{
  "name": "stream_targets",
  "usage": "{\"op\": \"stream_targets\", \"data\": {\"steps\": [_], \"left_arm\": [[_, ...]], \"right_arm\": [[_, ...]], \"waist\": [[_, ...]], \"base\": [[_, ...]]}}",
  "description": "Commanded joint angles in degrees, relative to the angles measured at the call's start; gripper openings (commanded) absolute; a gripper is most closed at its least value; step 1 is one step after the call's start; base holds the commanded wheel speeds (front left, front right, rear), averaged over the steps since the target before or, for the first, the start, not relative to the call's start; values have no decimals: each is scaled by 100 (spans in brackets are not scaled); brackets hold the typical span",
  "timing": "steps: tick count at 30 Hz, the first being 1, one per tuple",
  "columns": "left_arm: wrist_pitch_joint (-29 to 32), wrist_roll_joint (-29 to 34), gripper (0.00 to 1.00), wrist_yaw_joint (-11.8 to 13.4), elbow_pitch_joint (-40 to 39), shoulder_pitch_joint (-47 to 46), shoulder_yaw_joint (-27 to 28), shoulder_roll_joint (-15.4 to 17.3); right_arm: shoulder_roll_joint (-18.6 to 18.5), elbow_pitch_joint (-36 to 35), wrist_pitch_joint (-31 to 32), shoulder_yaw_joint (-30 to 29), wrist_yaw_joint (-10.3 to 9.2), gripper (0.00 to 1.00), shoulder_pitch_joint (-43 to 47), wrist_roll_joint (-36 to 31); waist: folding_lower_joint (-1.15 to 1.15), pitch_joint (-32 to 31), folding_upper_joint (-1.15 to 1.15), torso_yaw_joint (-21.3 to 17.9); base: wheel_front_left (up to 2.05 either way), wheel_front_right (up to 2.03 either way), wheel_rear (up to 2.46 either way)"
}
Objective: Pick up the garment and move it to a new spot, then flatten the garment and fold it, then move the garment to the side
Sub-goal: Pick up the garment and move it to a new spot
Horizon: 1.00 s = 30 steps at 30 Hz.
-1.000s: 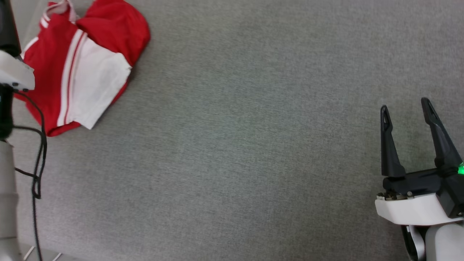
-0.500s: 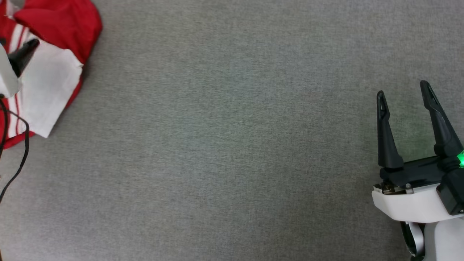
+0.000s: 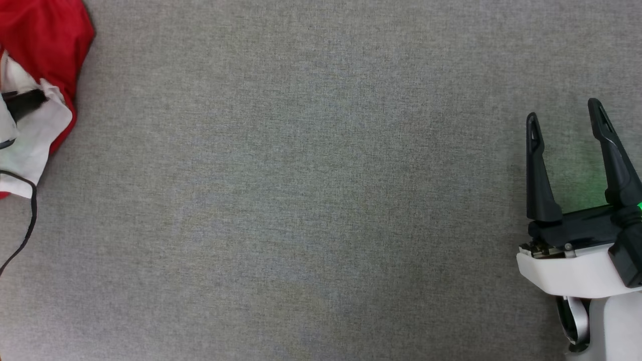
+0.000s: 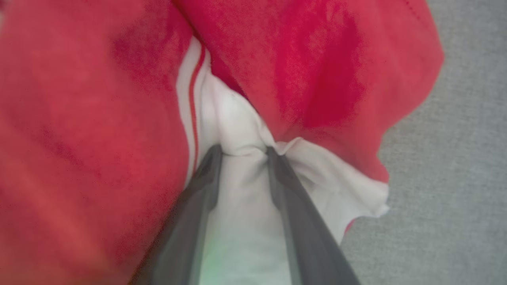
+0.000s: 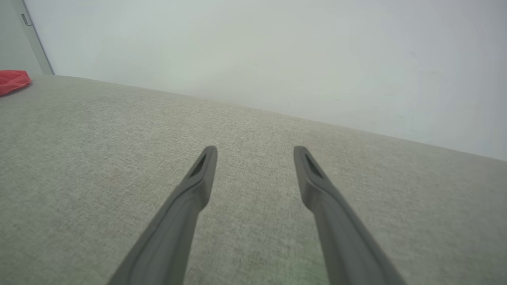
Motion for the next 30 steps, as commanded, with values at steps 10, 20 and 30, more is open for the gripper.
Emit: {"op": "stream_targets", "data": {"steps": [10, 20, 30], "left_arm": [[-570, 97, 0, 9, -376, -235, -386, 365], [-758, 170, 0, 9, -1797, -624, -987, 763], [-438, 275, 0, 9, -3024, -1083, -1802, 401]], "right_arm": [[38, 161, -14, 64, -2, 100, 46, 116], [53, 329, -14, 43, -2, 100, 304, 473], [55, 402, -14, 78, -2, 100, 392, 799]], "waist": [[1, -666, 0, 10], [1, -1475, 0, -110], [1, -1811, 0, -832]], "base": [[0, 0, 0], [0, 0, 0], [0, 0, 0]]}}
